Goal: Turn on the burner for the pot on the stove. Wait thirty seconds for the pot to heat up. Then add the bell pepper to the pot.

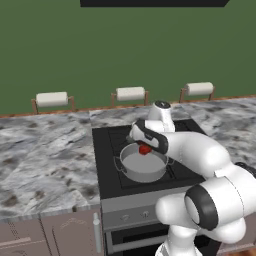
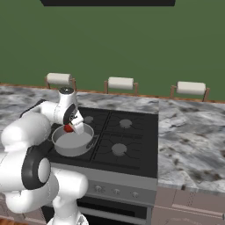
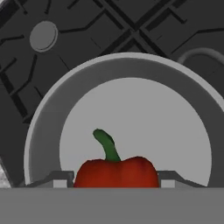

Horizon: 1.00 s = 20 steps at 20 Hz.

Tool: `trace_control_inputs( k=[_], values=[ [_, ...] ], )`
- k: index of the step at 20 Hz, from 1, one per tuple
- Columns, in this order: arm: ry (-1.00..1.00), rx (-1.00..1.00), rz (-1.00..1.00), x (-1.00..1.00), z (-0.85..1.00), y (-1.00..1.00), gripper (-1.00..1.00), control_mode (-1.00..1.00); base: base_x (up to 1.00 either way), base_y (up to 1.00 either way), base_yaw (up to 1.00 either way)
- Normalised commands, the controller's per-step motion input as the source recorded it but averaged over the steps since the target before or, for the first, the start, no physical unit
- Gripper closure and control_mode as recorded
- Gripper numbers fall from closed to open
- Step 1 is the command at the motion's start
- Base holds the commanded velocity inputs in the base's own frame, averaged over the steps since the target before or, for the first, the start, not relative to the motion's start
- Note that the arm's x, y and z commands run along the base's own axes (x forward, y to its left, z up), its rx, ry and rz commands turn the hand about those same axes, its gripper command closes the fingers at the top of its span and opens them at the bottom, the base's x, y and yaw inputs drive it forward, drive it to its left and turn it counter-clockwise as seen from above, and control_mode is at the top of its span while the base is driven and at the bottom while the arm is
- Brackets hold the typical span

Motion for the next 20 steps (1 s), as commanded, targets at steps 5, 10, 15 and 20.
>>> trace_control_inputs(
  k=[5,10,15,20],
  values=[
    [0.05,-0.06,0.00,0.09,-0.18,0.00,1.00,-1.00,0.00,0.00,0.00],
    [0.05,-0.09,0.00,0.10,-0.13,0.00,1.00,-1.00,0.00,0.00,0.00],
    [0.07,-0.04,0.00,0.09,-0.08,0.00,1.00,-1.00,0.00,0.00,0.00],
    [0.07,0.00,0.00,0.13,-0.07,0.00,1.00,-1.00,0.00,0.00,0.00]
  ],
)
